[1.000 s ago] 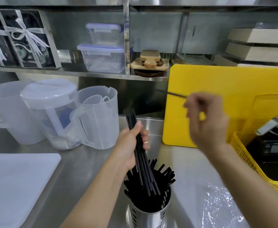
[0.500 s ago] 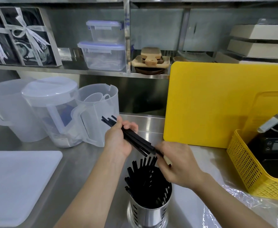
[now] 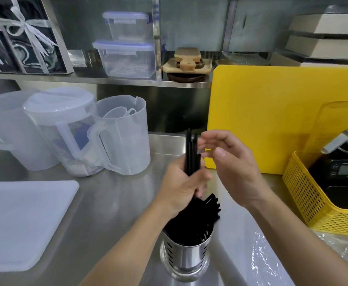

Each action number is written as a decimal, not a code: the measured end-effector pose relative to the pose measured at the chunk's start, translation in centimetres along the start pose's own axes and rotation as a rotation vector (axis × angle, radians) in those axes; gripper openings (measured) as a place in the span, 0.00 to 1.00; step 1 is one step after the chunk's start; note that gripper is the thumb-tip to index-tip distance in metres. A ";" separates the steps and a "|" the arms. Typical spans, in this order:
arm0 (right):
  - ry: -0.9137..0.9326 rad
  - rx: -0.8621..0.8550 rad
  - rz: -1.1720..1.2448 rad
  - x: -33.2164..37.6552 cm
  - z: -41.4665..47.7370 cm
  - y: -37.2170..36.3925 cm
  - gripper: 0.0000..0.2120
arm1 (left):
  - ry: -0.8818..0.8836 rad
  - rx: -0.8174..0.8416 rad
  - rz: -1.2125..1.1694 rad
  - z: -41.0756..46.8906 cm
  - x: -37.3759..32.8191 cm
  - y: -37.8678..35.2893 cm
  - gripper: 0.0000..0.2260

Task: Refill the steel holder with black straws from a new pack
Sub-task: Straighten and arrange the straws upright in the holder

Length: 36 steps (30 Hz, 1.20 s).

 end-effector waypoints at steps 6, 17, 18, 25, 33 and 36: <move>-0.132 0.176 -0.231 -0.9 -1.3 -3.0 0.24 | 0.215 0.042 0.442 -1.2 1.3 -1.0 0.12; -0.066 -0.003 -0.231 -1.5 -1.7 -1.0 0.02 | 0.230 0.217 0.591 -2.3 -0.4 1.4 0.22; -0.072 -0.003 -0.266 -1.6 -1.7 -1.0 0.02 | 0.214 0.199 0.577 -2.4 -0.6 1.9 0.19; -0.377 0.245 -0.719 -5.0 -3.0 -2.2 0.10 | 0.035 -0.368 0.262 -4.4 -1.1 9.9 0.21; -0.621 0.549 -0.356 -7.5 -7.8 0.6 0.60 | 0.726 0.432 0.362 -11.0 7.2 7.8 0.65; -0.690 0.514 -0.466 -8.6 -8.7 1.5 0.60 | 0.708 0.364 0.494 -10.5 8.0 7.4 0.60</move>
Point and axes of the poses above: each hand's wrist, its own z-axis towards the middle knuckle, its own y-axis out of the back of the hand, x = y × z, the point moved 9 cm from there along z, towards the middle knuckle, and after that the axes turned 3 degrees about x, right-handed, at the moved point
